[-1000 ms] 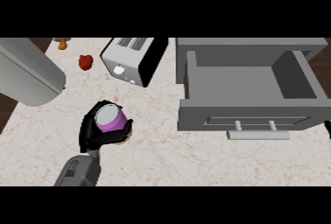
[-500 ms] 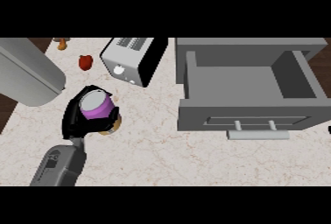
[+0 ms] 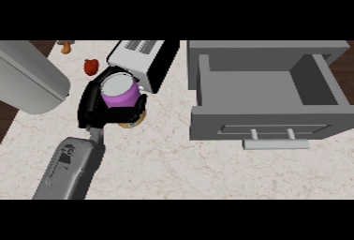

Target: Pick up the can, place it into the drawer and close the drawer

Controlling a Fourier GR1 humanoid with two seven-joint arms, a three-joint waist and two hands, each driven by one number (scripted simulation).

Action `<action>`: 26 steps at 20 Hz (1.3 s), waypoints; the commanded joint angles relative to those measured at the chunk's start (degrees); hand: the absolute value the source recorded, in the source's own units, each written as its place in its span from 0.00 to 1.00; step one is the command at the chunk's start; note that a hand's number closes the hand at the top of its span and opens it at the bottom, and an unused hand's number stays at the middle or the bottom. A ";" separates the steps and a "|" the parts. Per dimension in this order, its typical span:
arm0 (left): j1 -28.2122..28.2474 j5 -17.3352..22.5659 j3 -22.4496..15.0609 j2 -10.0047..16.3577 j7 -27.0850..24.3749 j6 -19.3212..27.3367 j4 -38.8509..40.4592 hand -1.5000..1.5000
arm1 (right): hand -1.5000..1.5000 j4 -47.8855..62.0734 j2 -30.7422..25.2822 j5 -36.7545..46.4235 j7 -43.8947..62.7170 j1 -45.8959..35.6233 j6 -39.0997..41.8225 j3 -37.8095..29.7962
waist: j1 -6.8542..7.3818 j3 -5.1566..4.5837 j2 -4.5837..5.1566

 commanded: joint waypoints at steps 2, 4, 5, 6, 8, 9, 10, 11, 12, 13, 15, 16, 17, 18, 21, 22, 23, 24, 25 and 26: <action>-4.05 -3.86 -4.53 -4.28 7.91 4.29 -4.44 1.00 | 0.00 -1.00 0.93 -0.59 0.00 1.77 0.33 0.66 | -0.05 -0.01 -0.04; -10.43 -5.29 -5.28 -4.94 13.17 5.81 -3.74 1.00 | 0.00 -3.72 0.92 0.82 2.77 0.30 -0.77 2.09 | -0.18 -0.01 -0.03; -14.41 -5.14 -3.46 -5.48 10.95 5.93 2.35 1.00 | 0.00 -1.29 0.40 -0.08 0.86 0.68 0.46 0.09 | -0.51 -0.01 0.10; -14.51 -6.37 -7.14 -5.51 15.18 8.59 -3.22 1.00 | 0.00 -4.25 -0.29 0.64 4.36 0.02 -0.39 0.89 | -0.28 -0.01 -0.04; -16.27 -7.08 -7.27 -5.55 16.20 8.86 -2.07 1.00 | 0.00 -3.04 -1.46 -3.90 2.65 -0.25 0.83 -3.23 | -0.32 -0.01 0.00; -21.81 -6.59 -3.25 -5.17 19.93 8.08 -1.27 1.00 | 0.00 -2.41 0.91 0.16 1.48 0.39 -0.50 -0.16 | -0.29 0.00 0.02; -22.62 -6.18 -8.58 -5.58 17.20 12.77 1.60 1.00 | 0.00 0.76 0.92 2.43 0.54 -1.49 -0.71 1.54 | -0.49 0.00 0.14; -21.45 -7.97 -5.08 -5.59 14.78 9.31 2.07 1.00 | 0.00 -6.37 0.93 -0.90 2.96 3.65 0.70 0.71 | -0.51 -0.02 0.03; -23.10 -6.69 -6.17 -5.60 16.85 9.24 2.11 1.00 | 0.00 3.30 0.94 1.81 -3.55 -0.73 0.16 0.46 | -0.24 0.00 0.10; -28.15 -6.00 -6.99 -5.61 17.45 12.75 5.10 1.00 | 0.00 -0.34 -0.01 1.34 2.61 -2.60 -0.38 1.31 | -0.56 -0.01 0.17; -29.27 -5.46 -6.55 -5.62 15.53 11.96 8.06 1.00 | 0.00 1.89 -0.51 -0.85 -2.85 1.25 2.74 -1.97 | -0.77 0.00 0.11; -34.16 -5.41 -4.91 -5.62 22.49 11.17 6.93 1.00 | 0.00 -2.07 0.93 2.29 2.33 -1.25 -1.60 2.30 | -0.51 -0.01 0.07; -36.85 -4.26 -6.74 -5.63 18.80 14.55 12.80 1.00 | 0.00 -0.35 -0.31 0.75 2.32 -2.49 -0.88 -0.46 | -1.14 0.00 0.24; -36.57 -2.72 -10.80 -5.63 17.34 18.90 14.17 1.00 | 0.00 0.31 -0.13 -0.46 2.12 -2.44 -0.27 -0.41 | -1.37 0.00 0.25; -41.43 -1.59 -9.54 -5.63 18.40 19.21 17.10 1.00 | 0.00 1.64 0.81 2.84 0.16 -2.83 -0.63 1.10 | -1.20 0.01 0.25; -43.24 -2.15 -7.40 -5.63 20.45 16.68 17.59 1.00 | 0.00 0.06 -0.80 -0.54 2.59 -2.09 0.44 -0.98 | -1.00 0.00 0.16; -44.96 -1.53 -8.65 -5.64 19.54 19.49 20.13 1.00 | 0.00 1.23 0.10 0.93 -1.00 -0.27 1.58 -0.26 | -1.38 0.02 0.22; -48.87 -2.54 -6.22 -5.64 20.92 17.14 22.15 1.00 | 0.00 -1.77 -0.05 2.26 4.43 -3.40 -1.39 0.98 | -1.17 0.00 0.27; -46.29 -0.58 -8.54 -5.64 19.43 18.27 22.52 1.00 | 0.00 1.93 -2.41 -4.81 -1.08 -0.08 3.33 -5.16 | -1.57 0.04 0.21; -47.85 0.74 -7.20 -5.64 15.58 17.37 26.42 1.00 | 0.00 -1.12 -0.56 -1.44 1.95 -1.19 0.58 -2.15 | -1.61 0.01 0.34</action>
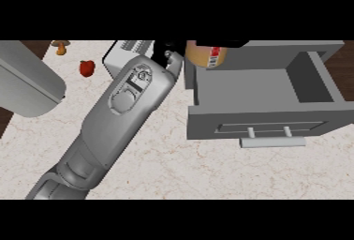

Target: Pick up the can, place it into the drawer and close the drawer

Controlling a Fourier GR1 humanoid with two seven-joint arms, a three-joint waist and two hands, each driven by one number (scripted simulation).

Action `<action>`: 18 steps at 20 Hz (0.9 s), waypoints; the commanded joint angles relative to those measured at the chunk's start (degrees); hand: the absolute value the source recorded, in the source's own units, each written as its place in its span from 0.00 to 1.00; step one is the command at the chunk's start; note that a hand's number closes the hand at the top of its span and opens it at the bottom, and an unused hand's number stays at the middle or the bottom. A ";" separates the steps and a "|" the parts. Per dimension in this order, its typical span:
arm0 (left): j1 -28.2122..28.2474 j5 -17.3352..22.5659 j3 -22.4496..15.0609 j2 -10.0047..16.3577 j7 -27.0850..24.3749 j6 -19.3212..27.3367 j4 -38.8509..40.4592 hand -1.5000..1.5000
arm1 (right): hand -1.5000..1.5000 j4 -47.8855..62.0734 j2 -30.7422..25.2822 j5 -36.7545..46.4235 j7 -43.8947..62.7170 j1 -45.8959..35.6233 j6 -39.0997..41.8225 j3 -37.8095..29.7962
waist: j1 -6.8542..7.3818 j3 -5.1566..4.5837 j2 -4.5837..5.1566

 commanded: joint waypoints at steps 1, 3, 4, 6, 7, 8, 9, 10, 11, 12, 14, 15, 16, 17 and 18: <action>-7.83 1.74 -0.23 -0.02 0.00 1.87 7.27 1.00 | 0.00 0.98 0.53 1.87 0.18 -2.41 -1.39 0.84 | -0.03 0.00 0.10; -12.50 2.62 2.28 -0.03 -0.62 0.88 12.66 1.00 | 0.00 -0.55 0.61 0.48 1.14 -0.94 -0.02 1.60 | -0.59 0.01 0.23; -10.73 4.27 1.18 -0.03 -4.33 0.99 14.93 1.00 | 0.00 -2.91 1.61 2.74 2.50 0.12 -1.93 4.21 | -0.84 0.00 0.31; -13.47 5.21 -0.41 -0.03 -2.10 1.58 15.88 1.00 | 0.00 1.51 0.31 1.08 0.19 -2.05 -0.37 1.23 | -0.45 0.02 0.18; -13.54 8.29 -4.97 -0.03 -3.60 6.09 17.76 1.00 | 0.00 0.81 0.49 1.92 0.43 -1.23 -0.06 2.15 | -1.99 0.06 0.43; -11.36 7.05 -0.35 -0.03 -6.07 -0.34 17.49 1.00 | 0.00 2.11 1.28 1.16 -3.09 0.95 0.98 0.97 | -0.47 0.02 0.19; -15.89 8.09 -0.54 -0.03 -5.42 1.14 21.52 1.00 | 0.00 -0.35 1.62 3.77 0.85 -1.79 -1.52 4.24 | -1.16 0.02 0.44; -15.15 9.02 -3.04 -0.03 -6.38 3.49 22.00 1.00 | 0.00 -0.95 -0.17 -0.25 1.97 -1.06 -0.01 0.76 | -1.59 0.03 0.38; -17.36 10.59 -3.29 -0.03 -4.73 4.48 22.34 1.00 | 0.00 0.81 1.62 4.49 0.04 -1.71 -2.26 4.88 | -1.45 0.04 0.41; -16.85 10.45 -4.84 -0.03 -6.12 4.57 23.24 1.00 | 0.00 -1.14 1.63 2.31 -2.37 2.83 -1.46 4.99 | -2.07 0.07 0.35; -16.37 12.31 -6.85 -0.03 -8.15 4.40 24.81 1.00 | 0.00 1.00 0.52 3.72 1.12 -3.94 -2.15 3.72 | -1.65 0.05 0.53; -15.59 13.86 -9.74 -0.03 -7.42 6.09 23.30 1.00 | 0.00 4.37 0.23 4.01 -0.06 -5.62 -2.36 3.11 | -1.59 0.06 0.47; -16.59 14.64 -9.22 -0.03 -8.11 4.93 25.28 1.00 | 0.00 4.77 -0.16 2.59 -1.64 -4.18 -1.44 1.45 | -2.06 0.08 0.56; -17.40 13.79 -6.58 -0.03 -11.05 3.44 29.04 1.00 | 0.00 1.85 -1.27 2.81 1.68 -5.91 -2.22 1.68 | -2.18 0.05 0.82; -18.87 16.62 -10.62 -0.03 -7.87 6.88 27.30 1.00 | 0.00 5.46 0.11 3.28 -1.55 -6.29 -1.73 2.95 | -3.22 0.13 0.85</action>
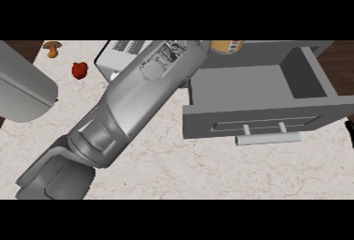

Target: Pick up the can, place it into the drawer and close the drawer

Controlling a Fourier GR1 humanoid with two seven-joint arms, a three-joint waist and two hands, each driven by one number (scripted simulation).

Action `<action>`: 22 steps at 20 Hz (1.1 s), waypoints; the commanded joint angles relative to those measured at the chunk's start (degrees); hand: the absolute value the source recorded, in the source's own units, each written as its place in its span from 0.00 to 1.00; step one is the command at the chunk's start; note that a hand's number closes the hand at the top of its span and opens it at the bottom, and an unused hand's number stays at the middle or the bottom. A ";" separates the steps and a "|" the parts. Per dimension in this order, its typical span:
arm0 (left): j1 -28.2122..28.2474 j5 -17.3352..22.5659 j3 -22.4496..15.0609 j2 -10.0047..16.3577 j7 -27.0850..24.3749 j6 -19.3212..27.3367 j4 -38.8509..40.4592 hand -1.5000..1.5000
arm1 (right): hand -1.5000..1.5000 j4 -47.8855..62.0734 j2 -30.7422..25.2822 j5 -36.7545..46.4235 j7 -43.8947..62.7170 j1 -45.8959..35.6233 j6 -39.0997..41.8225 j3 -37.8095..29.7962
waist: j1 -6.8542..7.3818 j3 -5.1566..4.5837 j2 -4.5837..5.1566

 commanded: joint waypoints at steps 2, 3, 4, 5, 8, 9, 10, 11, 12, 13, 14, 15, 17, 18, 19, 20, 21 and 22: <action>0.50 6.21 -5.21 -0.01 -2.38 1.98 2.45 1.00 | 0.00 0.68 -0.65 1.27 1.92 -3.02 -0.41 1.52 | -0.93 0.01 0.17; -1.21 6.15 -6.18 -0.01 -1.39 2.66 4.07 1.00 | 0.00 0.09 0.61 1.19 0.17 -0.49 0.19 2.11 | -1.64 0.05 0.22; -4.03 6.24 -4.98 -0.01 -0.99 2.17 5.55 1.00 | 0.00 -0.10 0.25 -0.26 0.00 0.05 0.64 0.97 | -1.87 0.06 0.28; -1.60 6.54 -5.74 -0.01 -3.80 2.17 5.83 1.00 | 0.00 -0.54 1.10 2.29 1.42 -0.77 -0.53 3.18 | -1.11 0.01 0.27; -1.83 6.67 -6.66 -0.01 -5.47 2.03 8.82 1.00 | 0.00 1.47 -0.31 -0.24 0.07 -1.59 0.14 0.08 | -1.19 0.04 0.41; -2.23 7.84 -8.83 -0.01 -4.58 5.90 6.99 1.00 | 0.00 1.26 -1.55 -1.31 2.09 -4.20 -0.01 -0.45 | -2.07 0.07 0.47; 0.75 7.57 -9.20 -0.01 -8.29 3.98 7.76 1.00 | 0.00 3.12 0.46 3.08 0.30 -4.74 -1.78 2.13 | -1.35 0.04 0.65; -0.69 7.42 -8.80 -0.01 -7.98 2.84 9.59 1.00 | 0.00 -0.02 0.49 0.91 -0.22 -0.35 0.04 1.32 | -1.72 0.03 0.43; 0.16 8.12 -10.61 -0.01 -8.33 4.26 8.68 1.00 | 0.00 2.36 -2.12 0.25 1.40 -4.71 0.03 -0.28 | -2.14 0.06 0.67; 0.44 8.63 -10.46 -0.01 -8.86 4.01 9.46 1.00 | 0.00 1.82 -1.02 1.12 0.37 -3.20 -0.10 0.59 | -2.03 0.04 0.60; -0.43 8.65 -10.61 -0.01 -9.20 3.77 10.68 1.00 | 0.00 1.34 -0.89 1.70 1.98 -4.70 -0.59 1.89 | -2.56 0.04 0.90; -0.53 8.42 -10.97 -0.01 -9.38 3.03 11.33 1.00 | 0.00 -0.21 1.10 3.39 2.65 -4.80 -2.73 3.28 | -1.91 0.00 0.69; -0.35 9.32 -13.07 -0.01 -8.43 5.22 10.60 1.00 | 0.00 2.19 -1.82 -0.78 0.58 -4.81 0.57 -0.03 | -2.94 0.08 0.75; 2.22 9.66 -13.75 -0.01 -9.74 4.66 10.61 1.00 | 0.00 2.88 -2.17 -1.66 0.78 -4.13 0.62 -1.39 | -2.79 0.07 0.74; -1.63 9.77 -12.89 -0.01 -8.26 3.18 12.21 1.00 | 0.00 2.10 -0.86 0.64 1.16 -5.69 -0.98 0.78 | -2.42 0.04 0.80; -0.46 9.90 -14.53 -0.01 -9.11 5.58 11.03 1.00 | 0.00 1.65 -2.01 0.05 2.20 -6.20 -0.26 0.55 | -3.42 0.06 0.93; -0.34 9.57 -14.64 -0.01 -10.56 5.26 11.79 1.00 | 0.00 3.07 -1.24 1.40 2.00 -6.98 -1.31 1.16 | -2.69 0.05 0.96; -0.34 10.42 -14.67 -0.01 -10.29 5.15 11.46 1.00 | 0.00 2.61 -2.29 0.57 1.63 -6.18 -0.36 0.03 | -3.06 0.06 0.89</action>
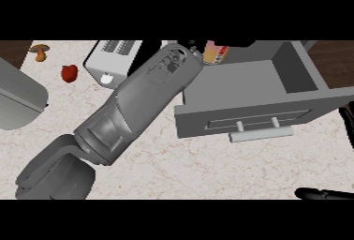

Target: Pick up the can, place it into the drawer and close the drawer

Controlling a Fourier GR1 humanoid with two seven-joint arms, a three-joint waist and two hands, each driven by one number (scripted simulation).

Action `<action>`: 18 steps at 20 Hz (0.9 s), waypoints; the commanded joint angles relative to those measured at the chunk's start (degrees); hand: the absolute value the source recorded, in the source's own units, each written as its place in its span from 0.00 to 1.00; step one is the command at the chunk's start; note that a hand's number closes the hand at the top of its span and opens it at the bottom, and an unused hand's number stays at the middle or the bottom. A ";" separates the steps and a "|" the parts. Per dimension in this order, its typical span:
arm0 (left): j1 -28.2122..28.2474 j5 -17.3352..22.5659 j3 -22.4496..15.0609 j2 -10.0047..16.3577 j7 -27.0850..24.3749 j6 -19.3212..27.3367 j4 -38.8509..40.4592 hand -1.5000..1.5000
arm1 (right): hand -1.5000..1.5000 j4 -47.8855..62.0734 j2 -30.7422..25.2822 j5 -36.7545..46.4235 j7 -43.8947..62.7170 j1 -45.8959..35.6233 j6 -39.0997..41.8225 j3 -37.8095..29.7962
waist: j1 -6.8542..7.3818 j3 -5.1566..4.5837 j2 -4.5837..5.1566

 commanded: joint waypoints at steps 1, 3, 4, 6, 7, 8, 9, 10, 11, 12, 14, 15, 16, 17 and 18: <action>1.89 1.25 -3.22 0.00 -0.58 1.57 -0.10 1.00 | 0.00 -0.06 -0.01 -0.75 0.40 -0.59 0.05 0.01 | -1.13 0.03 0.13; 1.77 1.90 -3.63 0.00 -0.38 3.83 -0.04 0.00 | 0.00 1.04 -0.88 0.94 1.60 -2.47 -0.18 0.91 | -0.74 0.00 0.19; 1.77 1.93 -2.31 0.00 -2.58 2.74 1.85 0.00 | 0.00 0.79 -0.22 -0.96 -2.05 0.35 1.17 -0.32 | -0.71 0.02 0.17; -0.54 2.06 -3.95 0.00 0.86 4.15 2.17 0.00 | 0.00 0.06 -1.58 -2.22 -0.62 1.04 1.97 -1.64 | -1.52 0.06 0.05; 1.10 2.69 -3.79 0.00 -0.63 4.83 2.15 0.00 | 0.00 -0.98 -1.14 -0.62 1.58 -1.91 0.07 -0.12 | -1.37 -0.01 0.34; 1.91 2.84 -4.66 0.00 -0.64 5.84 1.32 0.00 | 0.00 -0.58 -0.94 -0.69 1.52 -1.45 0.12 -0.13 | -0.77 -0.01 0.08; 1.48 3.20 -3.48 0.00 -2.05 5.30 2.61 0.00 | 0.00 -1.86 -0.10 -0.42 1.49 -0.28 0.06 0.69 | -0.99 -0.03 0.23; 2.73 3.91 -4.23 0.00 -1.65 7.39 0.78 0.00 | 0.00 -0.04 -0.69 -0.58 -0.63 0.62 1.15 -0.25 | -0.75 0.00 0.02; 0.98 3.43 -3.77 0.00 -2.55 5.66 3.16 0.00 | 0.00 -1.22 0.78 0.90 -0.07 0.09 -0.02 1.79 | -0.89 -0.02 0.34; 4.83 4.06 -5.76 0.00 -3.18 8.47 0.10 0.00 | 0.00 0.17 -1.71 -1.92 1.02 -1.67 0.99 -1.02 | -1.53 0.01 0.31; 1.58 4.54 -4.54 0.00 -2.18 7.32 2.71 0.00 | 0.00 -1.81 0.48 -0.10 -0.67 1.52 0.66 0.84 | -1.41 0.00 0.20; 0.41 5.00 -4.49 0.00 -1.77 7.28 2.45 0.00 | 0.00 -1.21 -1.44 -0.78 1.00 -1.63 0.69 -0.11 | -1.61 -0.01 0.43; 1.72 5.48 -4.12 0.00 -3.20 6.65 2.40 0.00 | 0.00 -1.41 -1.37 -0.45 -0.71 0.25 1.00 -0.91 | -1.30 -0.01 0.30; 2.67 5.81 -4.78 0.00 -3.33 7.12 1.14 0.00 | 0.00 -1.41 -0.15 3.03 1.25 -2.37 -1.72 1.39 | 0.06 -0.08 0.11; 3.17 6.00 -5.57 0.00 -3.20 9.14 0.49 0.00 | 0.00 -3.76 -1.57 3.37 2.52 -3.23 -1.43 1.35 | -0.60 -0.09 0.09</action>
